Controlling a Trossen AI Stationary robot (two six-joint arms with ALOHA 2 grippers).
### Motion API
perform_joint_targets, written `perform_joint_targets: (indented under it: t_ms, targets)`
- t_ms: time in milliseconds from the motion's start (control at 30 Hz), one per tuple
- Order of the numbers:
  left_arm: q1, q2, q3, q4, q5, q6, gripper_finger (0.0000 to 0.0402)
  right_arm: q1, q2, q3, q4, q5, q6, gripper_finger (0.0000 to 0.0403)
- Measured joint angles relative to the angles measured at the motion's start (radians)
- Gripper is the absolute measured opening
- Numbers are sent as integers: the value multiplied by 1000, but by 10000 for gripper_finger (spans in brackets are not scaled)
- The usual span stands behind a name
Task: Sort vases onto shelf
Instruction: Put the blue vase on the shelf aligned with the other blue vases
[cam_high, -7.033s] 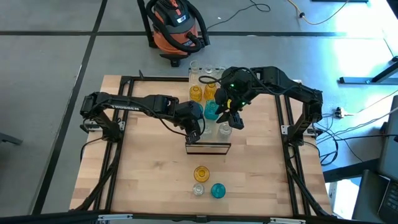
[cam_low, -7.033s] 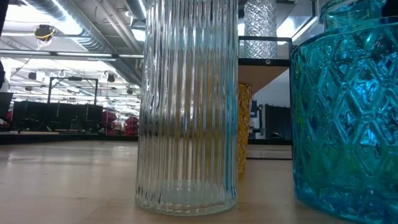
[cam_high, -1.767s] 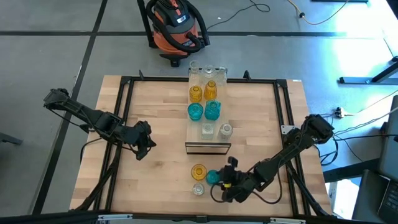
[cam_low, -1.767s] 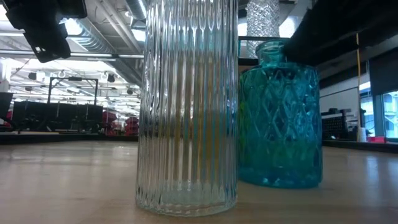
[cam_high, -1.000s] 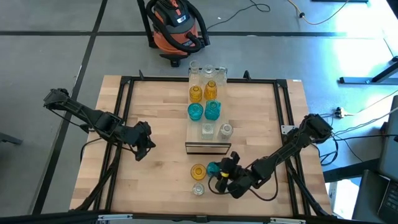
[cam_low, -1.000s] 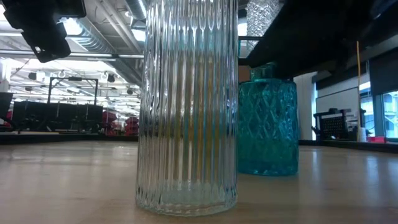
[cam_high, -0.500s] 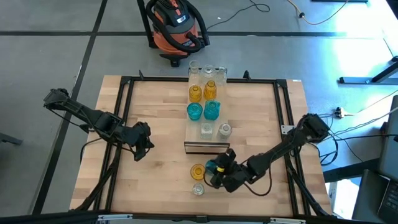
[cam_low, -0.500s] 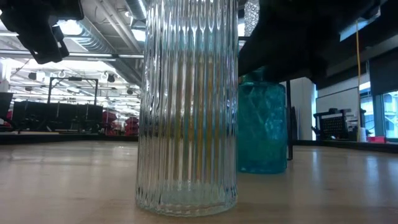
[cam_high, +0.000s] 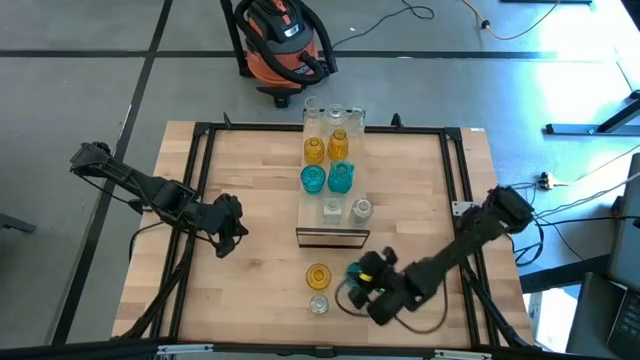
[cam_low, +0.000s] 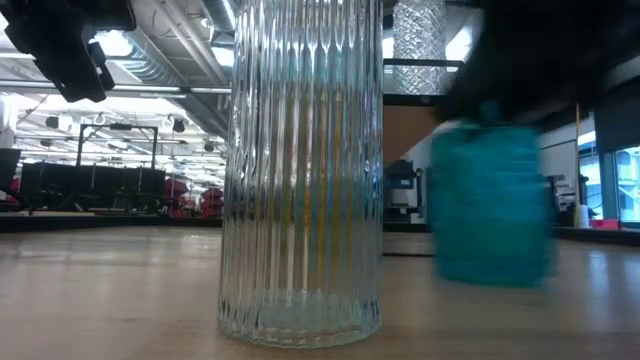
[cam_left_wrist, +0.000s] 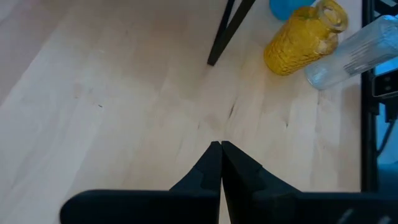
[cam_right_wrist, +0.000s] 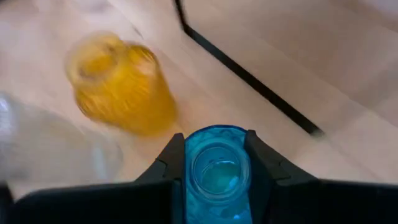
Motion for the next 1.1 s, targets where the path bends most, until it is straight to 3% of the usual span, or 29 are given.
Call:
perform_joint_targets:
  t_ms: [133,333,400,667,933,1100]
  targets:
    - [0,0,0,-6,-28,22,0,87,3,61,-267,10,257,74]
    - [2,1,-39,30,-60,22,0,198,6,112,-691,-57,720,74]
    - [2,1,-72,63,-47,6,0,195,-1,114,-797,-95,722,74]
    - [2,1,-219,256,80,-64,0,72,-124,118,-906,118,720,74]
    - [2,1,-255,305,78,-88,0,-2,-276,118,-962,281,717,74]
    - [3,1,-255,304,54,-82,0,-89,-411,120,-951,322,504,74]
